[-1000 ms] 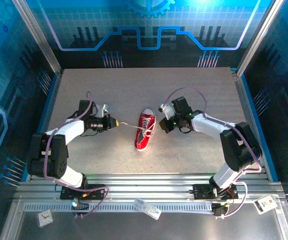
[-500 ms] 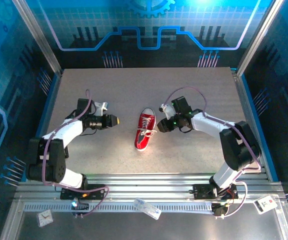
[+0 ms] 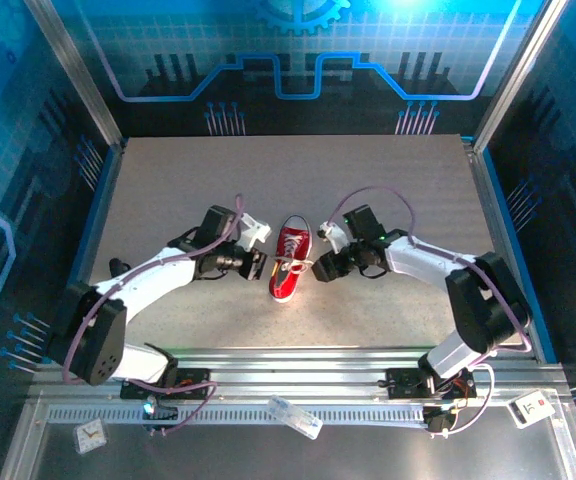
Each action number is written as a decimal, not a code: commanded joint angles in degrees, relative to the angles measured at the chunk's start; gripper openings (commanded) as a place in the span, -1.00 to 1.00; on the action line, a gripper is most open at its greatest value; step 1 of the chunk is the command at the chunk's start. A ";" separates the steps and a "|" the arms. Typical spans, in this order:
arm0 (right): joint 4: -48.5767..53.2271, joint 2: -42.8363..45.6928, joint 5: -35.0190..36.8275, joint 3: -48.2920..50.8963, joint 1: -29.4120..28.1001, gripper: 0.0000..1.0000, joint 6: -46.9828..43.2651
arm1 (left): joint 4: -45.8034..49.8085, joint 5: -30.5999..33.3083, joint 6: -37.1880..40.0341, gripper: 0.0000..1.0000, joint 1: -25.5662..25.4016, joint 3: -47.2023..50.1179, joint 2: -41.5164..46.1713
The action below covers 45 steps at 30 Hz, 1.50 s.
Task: Tie the shoes
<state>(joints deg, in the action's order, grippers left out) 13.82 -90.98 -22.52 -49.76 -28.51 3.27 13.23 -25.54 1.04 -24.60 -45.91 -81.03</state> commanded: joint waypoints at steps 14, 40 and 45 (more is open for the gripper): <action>-2.99 -8.28 -3.14 -4.58 -2.29 0.03 0.13 | -3.65 2.60 3.42 -0.09 -5.28 -3.92 -6.65; 0.55 -1.83 -0.79 -4.57 -0.72 -1.00 -0.89 | -1.72 1.55 3.36 -0.98 -2.21 -6.09 -5.72; -2.07 -1.34 -1.64 -2.33 -0.66 -0.39 1.70 | -1.72 0.75 3.18 -0.99 -2.12 -5.97 -6.31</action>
<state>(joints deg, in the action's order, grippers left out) 12.14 -93.86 -23.40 -53.69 -29.80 3.99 10.44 -22.61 4.03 -27.09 -50.46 -88.42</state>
